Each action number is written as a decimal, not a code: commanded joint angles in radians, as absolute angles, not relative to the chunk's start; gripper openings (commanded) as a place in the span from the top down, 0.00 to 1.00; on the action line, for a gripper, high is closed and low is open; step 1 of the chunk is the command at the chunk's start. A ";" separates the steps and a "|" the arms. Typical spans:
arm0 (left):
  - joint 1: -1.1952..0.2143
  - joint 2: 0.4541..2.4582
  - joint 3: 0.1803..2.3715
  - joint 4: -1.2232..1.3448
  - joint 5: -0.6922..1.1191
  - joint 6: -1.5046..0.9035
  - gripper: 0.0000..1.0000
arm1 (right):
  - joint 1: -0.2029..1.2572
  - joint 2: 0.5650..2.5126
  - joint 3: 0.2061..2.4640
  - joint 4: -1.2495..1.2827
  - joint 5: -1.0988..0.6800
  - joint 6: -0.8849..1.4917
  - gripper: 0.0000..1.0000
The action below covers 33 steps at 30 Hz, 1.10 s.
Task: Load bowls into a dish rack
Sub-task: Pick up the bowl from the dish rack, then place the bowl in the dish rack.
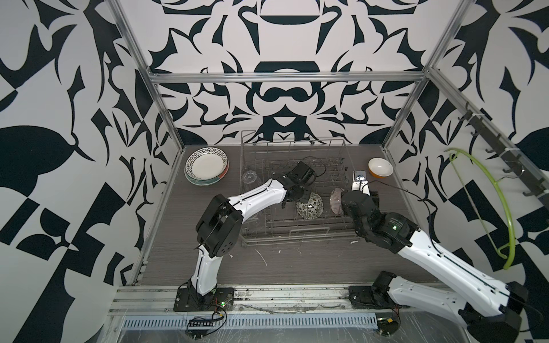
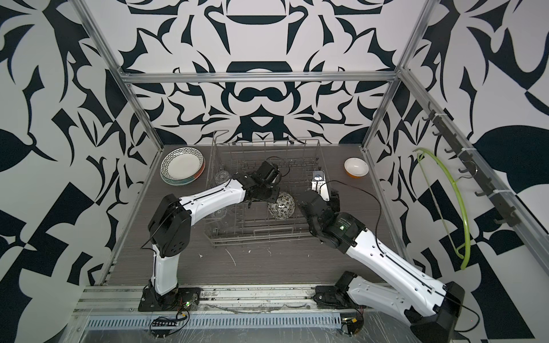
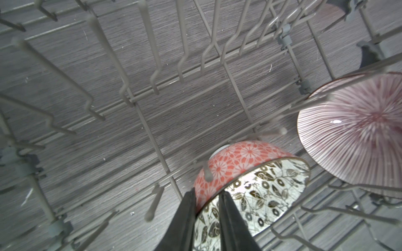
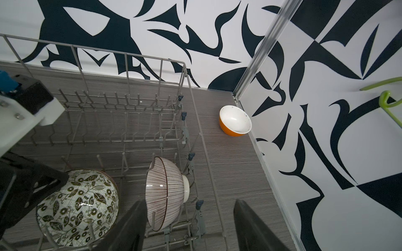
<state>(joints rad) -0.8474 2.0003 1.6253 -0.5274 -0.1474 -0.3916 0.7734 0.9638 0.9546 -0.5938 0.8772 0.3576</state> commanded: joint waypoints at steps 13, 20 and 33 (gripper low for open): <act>-0.891 1.998 1.502 -0.476 -0.334 -0.290 1.00 | 0.767 0.973 0.953 -0.597 0.924 0.386 0.28; -0.912 1.927 1.461 -0.437 -0.405 -0.297 1.00 | 0.766 0.988 0.950 -0.596 0.927 0.386 0.28; -0.953 1.664 1.326 -0.287 -0.541 -0.314 1.00 | 0.759 1.023 0.933 -0.540 0.868 0.355 0.20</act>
